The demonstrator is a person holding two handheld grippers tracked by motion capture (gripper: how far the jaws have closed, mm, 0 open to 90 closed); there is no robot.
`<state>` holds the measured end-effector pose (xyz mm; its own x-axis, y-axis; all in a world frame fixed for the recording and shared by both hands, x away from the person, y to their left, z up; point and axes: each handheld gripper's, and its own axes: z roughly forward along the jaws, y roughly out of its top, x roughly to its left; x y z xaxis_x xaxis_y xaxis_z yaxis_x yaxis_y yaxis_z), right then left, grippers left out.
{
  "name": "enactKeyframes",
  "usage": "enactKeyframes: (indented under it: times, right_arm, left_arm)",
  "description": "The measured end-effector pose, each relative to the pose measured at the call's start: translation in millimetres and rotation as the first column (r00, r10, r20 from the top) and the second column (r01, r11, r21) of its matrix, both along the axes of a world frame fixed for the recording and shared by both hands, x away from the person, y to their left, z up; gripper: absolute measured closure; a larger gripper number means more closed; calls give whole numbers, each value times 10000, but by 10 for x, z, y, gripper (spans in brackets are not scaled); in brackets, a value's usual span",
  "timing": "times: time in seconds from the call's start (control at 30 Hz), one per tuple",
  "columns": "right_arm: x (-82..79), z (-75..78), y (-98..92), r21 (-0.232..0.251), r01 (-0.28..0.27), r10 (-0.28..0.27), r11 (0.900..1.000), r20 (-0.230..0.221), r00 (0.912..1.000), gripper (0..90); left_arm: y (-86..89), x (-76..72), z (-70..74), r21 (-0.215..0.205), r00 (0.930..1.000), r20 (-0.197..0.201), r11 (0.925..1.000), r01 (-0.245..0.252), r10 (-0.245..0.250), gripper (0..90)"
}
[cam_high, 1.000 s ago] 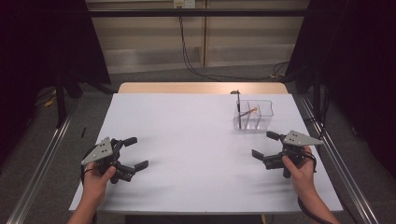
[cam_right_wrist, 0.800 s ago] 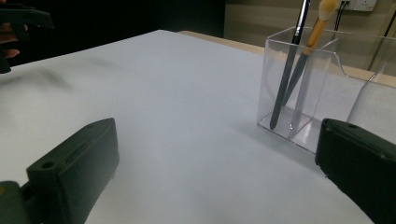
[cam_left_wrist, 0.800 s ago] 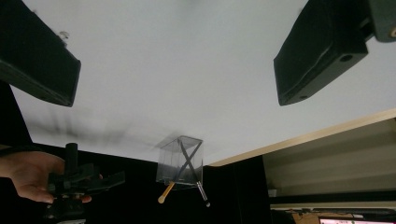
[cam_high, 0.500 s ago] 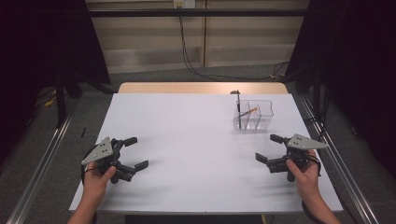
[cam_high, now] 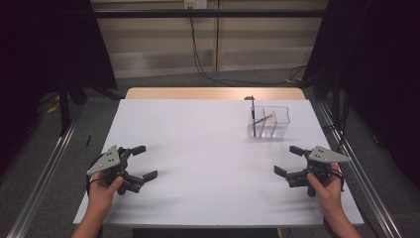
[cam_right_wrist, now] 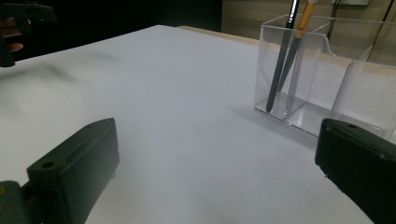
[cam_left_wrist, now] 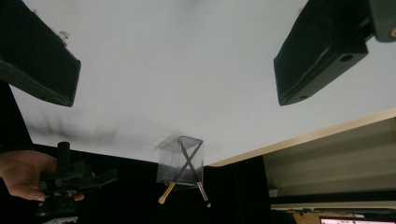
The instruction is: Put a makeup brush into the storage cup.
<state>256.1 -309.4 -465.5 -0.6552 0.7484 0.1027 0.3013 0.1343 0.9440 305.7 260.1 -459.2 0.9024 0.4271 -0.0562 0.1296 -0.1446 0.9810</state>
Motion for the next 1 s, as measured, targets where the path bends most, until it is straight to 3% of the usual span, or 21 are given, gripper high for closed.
enactKeyframes:
  times: [1.0]
  right_arm:
    - [-103,-29,-47,-191,59,-59,9998,8,10000,0]
  left_arm:
    - [37,7,10,-98,10000,40,9999,-60,60,4]
